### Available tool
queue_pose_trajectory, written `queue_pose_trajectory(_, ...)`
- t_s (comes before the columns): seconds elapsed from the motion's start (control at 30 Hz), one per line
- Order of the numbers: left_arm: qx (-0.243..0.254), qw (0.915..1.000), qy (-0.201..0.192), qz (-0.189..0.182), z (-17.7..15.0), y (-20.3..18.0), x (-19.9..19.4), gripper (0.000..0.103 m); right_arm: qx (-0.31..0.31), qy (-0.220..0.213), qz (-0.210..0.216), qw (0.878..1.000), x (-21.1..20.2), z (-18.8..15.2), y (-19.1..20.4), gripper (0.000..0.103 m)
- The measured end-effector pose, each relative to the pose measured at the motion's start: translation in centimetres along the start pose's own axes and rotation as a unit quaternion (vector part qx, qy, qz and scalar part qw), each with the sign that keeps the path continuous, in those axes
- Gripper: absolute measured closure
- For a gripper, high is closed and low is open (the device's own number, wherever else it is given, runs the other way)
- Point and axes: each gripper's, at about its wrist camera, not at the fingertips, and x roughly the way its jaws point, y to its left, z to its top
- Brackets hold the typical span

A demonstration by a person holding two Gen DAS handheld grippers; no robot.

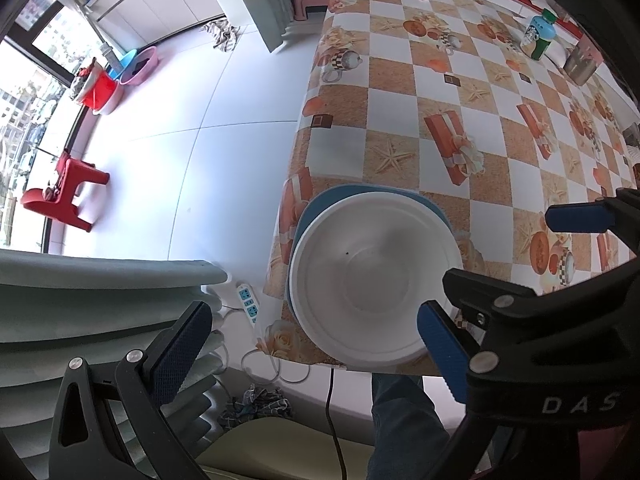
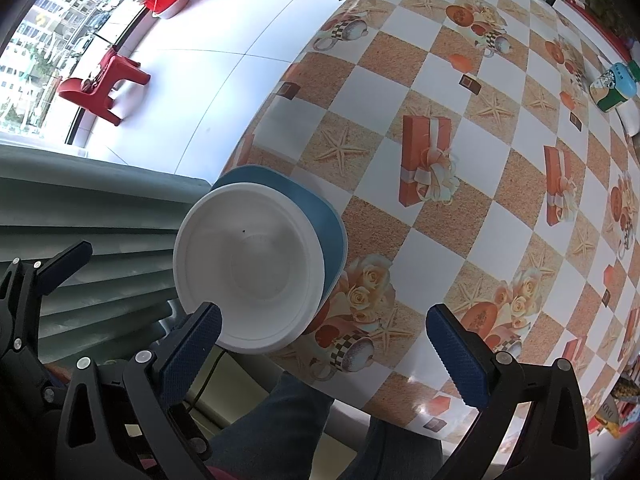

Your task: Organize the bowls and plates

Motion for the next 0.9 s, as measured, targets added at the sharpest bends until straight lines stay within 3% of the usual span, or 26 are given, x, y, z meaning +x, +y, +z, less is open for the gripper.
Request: queue_pose_trajectory(0.9, -0.001, 0.9998, 0.011, 0.019, -0.23, 0.56, 0.12, 0.000, -0.017, -0.004, 0.013, 1.000, -0.14, 0.26, 0.26, 0.000)
